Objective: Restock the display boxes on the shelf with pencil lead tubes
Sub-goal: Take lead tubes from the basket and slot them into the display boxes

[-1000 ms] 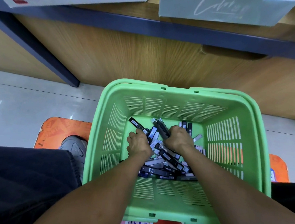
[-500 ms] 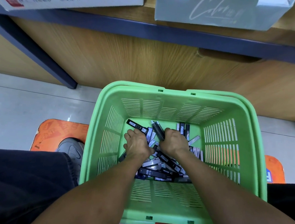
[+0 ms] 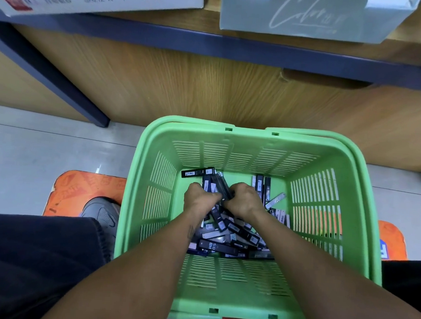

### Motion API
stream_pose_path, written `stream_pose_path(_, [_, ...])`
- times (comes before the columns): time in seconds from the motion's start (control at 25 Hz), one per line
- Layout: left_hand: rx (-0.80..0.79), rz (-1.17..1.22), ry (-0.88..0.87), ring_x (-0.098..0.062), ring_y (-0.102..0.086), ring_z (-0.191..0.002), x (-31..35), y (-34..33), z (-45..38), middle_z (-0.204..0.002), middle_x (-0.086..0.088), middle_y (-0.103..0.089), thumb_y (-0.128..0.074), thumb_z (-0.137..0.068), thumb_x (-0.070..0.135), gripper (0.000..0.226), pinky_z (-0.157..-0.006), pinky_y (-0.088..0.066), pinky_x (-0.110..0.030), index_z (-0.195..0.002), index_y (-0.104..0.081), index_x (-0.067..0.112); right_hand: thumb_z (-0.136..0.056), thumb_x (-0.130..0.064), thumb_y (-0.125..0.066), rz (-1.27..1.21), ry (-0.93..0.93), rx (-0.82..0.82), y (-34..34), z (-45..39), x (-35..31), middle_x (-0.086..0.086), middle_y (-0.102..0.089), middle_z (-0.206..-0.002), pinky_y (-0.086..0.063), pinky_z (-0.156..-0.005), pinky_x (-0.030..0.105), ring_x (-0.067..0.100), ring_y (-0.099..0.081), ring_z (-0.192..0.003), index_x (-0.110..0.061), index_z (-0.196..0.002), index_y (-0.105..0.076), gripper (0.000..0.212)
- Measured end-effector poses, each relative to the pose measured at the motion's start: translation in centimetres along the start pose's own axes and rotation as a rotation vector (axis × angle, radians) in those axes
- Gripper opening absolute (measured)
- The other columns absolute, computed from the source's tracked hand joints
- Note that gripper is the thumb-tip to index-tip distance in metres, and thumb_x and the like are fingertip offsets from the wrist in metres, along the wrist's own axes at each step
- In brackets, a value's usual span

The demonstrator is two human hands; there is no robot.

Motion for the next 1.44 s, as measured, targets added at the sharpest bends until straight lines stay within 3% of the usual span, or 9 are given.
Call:
stream_pose_path(0.16, [-0.077,0.171,0.056,-0.029,-0.057,-0.113,-0.2,-0.3,0.4,-0.133,-0.014,-0.058,-0.068,-0.091,0.027,0.064,-0.095,-0.049,-0.034,-0.145,-0.042,0.004,-0.09,-0.013,-0.066,-0.098,0.016,-0.06,0.0,-0.1,-0.4,0.011,-0.069,-0.085,-0.06,-0.063,0.035,0.025,-0.068,-0.069,-0.006,-0.094,-0.068,0.008])
stream_pose_path(0.24, [-0.069,0.24,0.066,-0.033,-0.055,-0.123,-0.7,-0.8,0.5,-0.142,-0.016,-0.052,-0.071,-0.089,0.043,0.08,-0.102,-0.049,-0.04,-0.148,-0.037,0.001,-0.091,-0.012,-0.065,-0.154,0.055,-0.115,0.4,0.3,-0.6,0.01,-0.069,-0.08,-0.053,-0.056,0.028,0.02,-0.065,-0.062,-0.006,-0.092,-0.067,0.006])
stream_pose_path(0.36, [-0.062,0.382,0.121,-0.034,-0.058,-0.119,-1.1,-0.9,0.4,-0.132,-0.015,-0.058,-0.084,-0.074,0.052,0.089,-0.102,-0.05,-0.041,-0.134,-0.047,-0.002,-0.091,-0.009,-0.068,-0.272,0.104,-0.231,0.8,1.2,-0.9,0.004,-0.064,-0.074,-0.048,-0.058,0.025,0.015,-0.058,-0.062,-0.011,-0.087,-0.066,0.005])
stream_pose_path(0.44, [-0.063,0.474,0.17,-0.033,-0.062,-0.109,-1.3,-0.9,0.1,-0.116,-0.011,-0.065,-0.091,-0.069,0.041,0.067,-0.098,-0.052,-0.042,-0.11,-0.056,0.001,-0.091,-0.014,-0.073,-0.361,0.108,-0.298,0.5,1.5,-0.5,0.011,-0.066,-0.077,-0.056,-0.069,0.03,0.017,-0.062,-0.07,-0.008,-0.087,-0.069,0.008])
stream_pose_path(0.52, [-0.075,0.522,0.188,-0.024,-0.063,-0.089,-1.2,-0.6,0.2,-0.095,-0.006,-0.063,-0.088,-0.072,0.024,0.043,-0.081,-0.055,-0.037,-0.094,-0.056,0.005,-0.089,-0.015,-0.077,-0.484,0.087,-0.337,-0.1,1.7,0.1,0.017,-0.07,-0.088,-0.059,-0.091,0.041,0.024,-0.07,-0.087,-0.003,-0.095,-0.073,0.014])
stream_pose_path(0.64, [-0.083,0.559,0.17,-0.014,-0.053,-0.072,-1.0,-0.4,0.7,-0.085,-0.004,-0.058,-0.079,-0.077,0.011,0.028,-0.059,-0.042,-0.025,-0.086,-0.052,0.008,-0.087,-0.003,-0.076,-0.667,0.037,-0.357,-0.2,2.5,0.8,0.01,-0.071,-0.106,-0.057,-0.096,0.034,0.022,-0.069,-0.103,-0.001,-0.119,-0.069,0.032])
stream_pose_path(0.84, [-0.048,0.559,0.125,-0.025,-0.066,-0.078,-0.9,0.0,1.2,-0.096,-0.02,-0.07,-0.078,-0.074,0.008,0.028,-0.073,-0.059,-0.041,-0.091,-0.057,0.001,-0.085,0.014,-0.068,-0.821,-0.003,-0.368,0.6,3.5,0.7,0.016,-0.07,-0.116,-0.058,-0.082,0.024,0.021,-0.068,-0.106,0.001,-0.124,-0.065,0.041])
stream_pose_path(1.04, [-0.151,0.546,0.071,-0.025,-0.065,-0.068,-0.4,0.8,2.9,-0.082,-0.019,-0.068,-0.078,-0.059,0.014,0.05,-0.064,-0.055,-0.037,-0.099,-0.063,-0.012,-0.089,0.008,-0.067,-0.843,-0.035,-0.356,3.0,3.9,1.0,0.02,-0.075,-0.103,-0.056,-0.098,0.046,0.03,-0.073,-0.094,0.002,-0.112,-0.066,0.024])
stream_pose_path(1.44, [-0.121,0.656,-0.098,-0.029,-0.066,-0.091,1.9,4.7,8.0,-0.097,-0.016,-0.066,-0.08,-0.065,0.012,0.044,-0.085,-0.058,-0.054,-0.1,-0.056,0.002,-0.086,0.011,-0.071,-0.855,-0.014,-0.829,5.6,10.2,-1.6,0.028,-0.055,-0.134,-0.048,-0.106,0.054,0.047,-0.064,-0.117,-0.018,-0.139,-0.041,0.068])
Point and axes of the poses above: each hand's wrist, its own z-axis away from the middle knuckle, its own y-axis out of the back of the hand, x = y × z, the point moved 3 cm from there along -z, towards the middle knuckle
